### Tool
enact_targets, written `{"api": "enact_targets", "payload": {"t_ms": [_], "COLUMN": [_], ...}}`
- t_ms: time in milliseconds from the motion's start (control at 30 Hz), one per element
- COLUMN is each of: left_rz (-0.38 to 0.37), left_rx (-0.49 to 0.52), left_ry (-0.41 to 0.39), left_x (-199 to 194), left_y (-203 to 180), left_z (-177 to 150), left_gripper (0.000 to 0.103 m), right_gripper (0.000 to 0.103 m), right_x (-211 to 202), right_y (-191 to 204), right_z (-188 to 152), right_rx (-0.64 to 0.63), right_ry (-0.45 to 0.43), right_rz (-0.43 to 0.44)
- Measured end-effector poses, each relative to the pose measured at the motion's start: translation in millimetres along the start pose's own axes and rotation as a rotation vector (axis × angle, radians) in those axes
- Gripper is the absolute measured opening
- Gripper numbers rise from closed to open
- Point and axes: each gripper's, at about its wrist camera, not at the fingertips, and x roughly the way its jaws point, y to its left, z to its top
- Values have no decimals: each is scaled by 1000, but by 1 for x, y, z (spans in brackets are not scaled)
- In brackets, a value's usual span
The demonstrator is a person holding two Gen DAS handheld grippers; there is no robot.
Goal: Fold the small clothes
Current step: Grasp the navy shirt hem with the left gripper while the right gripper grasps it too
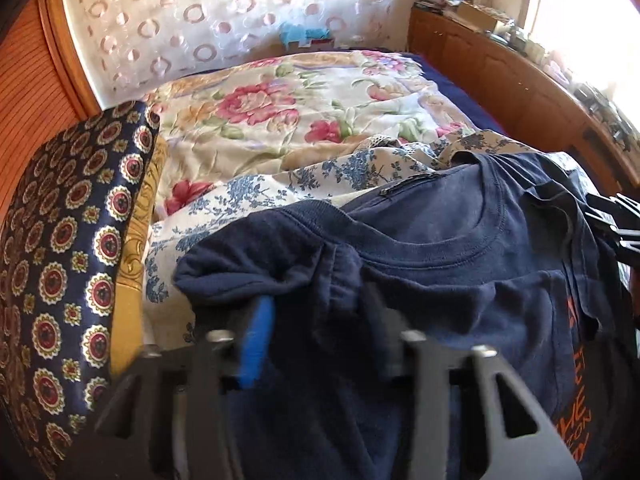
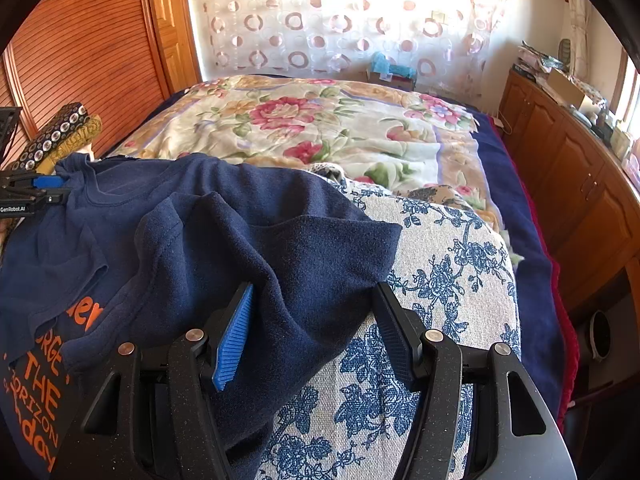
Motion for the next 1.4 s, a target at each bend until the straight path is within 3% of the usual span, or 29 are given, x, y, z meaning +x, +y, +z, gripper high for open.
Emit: {"api": "enact_targets", "payload": {"t_ms": [33, 133, 267, 367, 500, 667, 700, 833, 1167, 1400], "left_rz": [-15, -25, -18, 28, 41, -1, -7, -37, -86, -114], "left_rx": [-2, 5, -26, -16, -30, -37, -33, -23, 22, 21], "left_ry": [2, -14, -115, -176, -206, -253, -264, -307, -418, -506], "left_x": [-2, -12, -51, -77, -89, -108, -113, -132, -207, -262], "left_y": [2, 5, 19, 29, 42, 38, 36, 25, -2, -13], "left_z": [-1, -1, 6, 11, 13, 5, 2, -7, -58, -118], "left_gripper": [12, 5, 4, 4, 3, 3, 3, 3, 3, 3], "right_gripper": [61, 61, 61, 61, 61, 61, 58, 10, 8, 8], "right_x": [0, 0, 0, 0, 0, 1, 1, -2, -79, -157], "right_y": [0, 0, -1, -1, 0, 0, 1, 10, 40, 61], "right_z": [0, 0, 0, 0, 0, 0, 0, 4, 11, -17], "right_rx": [0, -1, -1, 0, 0, 4, 2, -35, -77, -96], "right_ry": [0, 0, 0, 0, 0, 0, 1, 9, -144, -252], "right_rz": [0, -1, -1, -1, -1, 4, 7, 60, 41, 8]}}
